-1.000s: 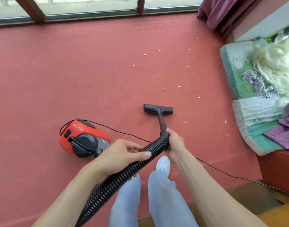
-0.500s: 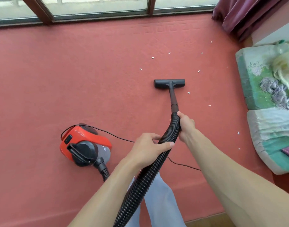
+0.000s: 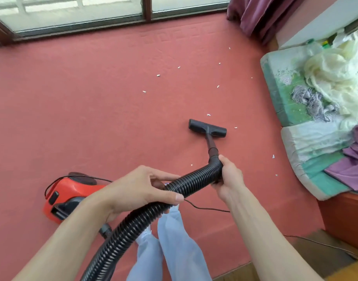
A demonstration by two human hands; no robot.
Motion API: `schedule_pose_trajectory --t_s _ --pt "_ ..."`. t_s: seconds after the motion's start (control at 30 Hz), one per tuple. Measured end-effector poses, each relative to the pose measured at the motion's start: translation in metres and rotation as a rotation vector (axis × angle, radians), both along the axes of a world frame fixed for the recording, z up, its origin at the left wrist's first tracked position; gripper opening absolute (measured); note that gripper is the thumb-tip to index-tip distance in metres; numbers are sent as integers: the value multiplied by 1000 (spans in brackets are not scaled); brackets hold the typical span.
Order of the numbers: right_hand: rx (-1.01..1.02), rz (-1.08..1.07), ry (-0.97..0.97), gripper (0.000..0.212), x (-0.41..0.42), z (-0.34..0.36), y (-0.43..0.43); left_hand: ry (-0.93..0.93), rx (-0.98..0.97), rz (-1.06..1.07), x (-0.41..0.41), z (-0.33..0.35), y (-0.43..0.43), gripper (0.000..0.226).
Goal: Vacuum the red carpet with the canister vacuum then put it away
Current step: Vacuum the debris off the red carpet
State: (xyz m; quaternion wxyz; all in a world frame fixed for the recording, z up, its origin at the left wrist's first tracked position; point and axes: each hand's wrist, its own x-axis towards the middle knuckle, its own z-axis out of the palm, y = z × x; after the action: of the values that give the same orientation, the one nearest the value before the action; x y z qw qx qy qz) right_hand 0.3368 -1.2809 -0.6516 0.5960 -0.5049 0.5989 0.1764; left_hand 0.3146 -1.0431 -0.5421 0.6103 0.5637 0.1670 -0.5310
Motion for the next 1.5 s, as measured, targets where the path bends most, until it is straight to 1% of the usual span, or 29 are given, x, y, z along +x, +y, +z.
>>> schedule_pose_trajectory --t_s 0.1,0.17,0.27,0.37,0.47,0.53,0.63,0.7,0.77,0.83,0.87,0.93,0.97,1.0,1.07,1.23,1.33,1.37,1.43,1.47,1.5 --pt "60 -38 13 43 -4 -15 -10 -33 41 -60 -3 -11 -20 32" --pt "84 -57 1 43 0 -23 -17 -60 70 -49 -11 -20 -38 28" --pt "70 -52 -27 38 10 -30 -24 -122 152 -20 -23 -30 -65 17" --pt "43 -76 -55 39 20 -21 -32 -202 181 6 -23 -24 -85 14" --pt "93 -121 -70 28 25 5 -49 -307 157 -36 -10 3 -96 17" --pt "155 -139 -36 22 23 28 -67 -363 143 -85 0 27 -104 19" --pt "219 -200 41 24 12 61 -97 -449 139 -169 4 62 -124 22" --pt "250 -250 64 31 3 82 -121 -492 120 -206 0 85 -140 24" --pt "281 -307 68 36 -10 103 -143 -542 120 -245 -7 106 -157 26" --pt "310 -381 40 35 -24 122 -158 -588 113 -268 -13 125 -172 27" --pt "323 -394 31 31 -30 136 -162 -601 108 -279 -15 133 -178 25" --pt "300 -407 -11 9 -40 157 -168 -632 100 -306 -18 148 -190 24" --pt "290 -395 -40 9 -44 167 -172 -643 94 -306 -19 154 -194 27" --pt "291 -386 -56 18 -46 173 -177 -645 84 -288 -21 158 -199 27" --pt "267 -361 -57 23 -46 183 -188 -630 58 -245 -24 162 -209 28" --pt "219 -259 -50 21 -40 185 -237 -568 21 -187 -31 158 -253 29" --pt "191 -222 -24 9 -29 178 -274 -541 48 -155 -35 156 -291 35" --pt "188 -187 -4 16 -25 174 -289 -538 58 -146 -36 155 -306 37" --pt "210 -175 23 45 -16 155 -330 -528 76 -139 -38 152 -338 39" --pt "234 -154 39 55 -15 148 -349 -521 83 -143 -40 151 -355 39" --pt "242 -136 41 56 -14 140 -369 -516 87 -144 -41 150 -372 39"
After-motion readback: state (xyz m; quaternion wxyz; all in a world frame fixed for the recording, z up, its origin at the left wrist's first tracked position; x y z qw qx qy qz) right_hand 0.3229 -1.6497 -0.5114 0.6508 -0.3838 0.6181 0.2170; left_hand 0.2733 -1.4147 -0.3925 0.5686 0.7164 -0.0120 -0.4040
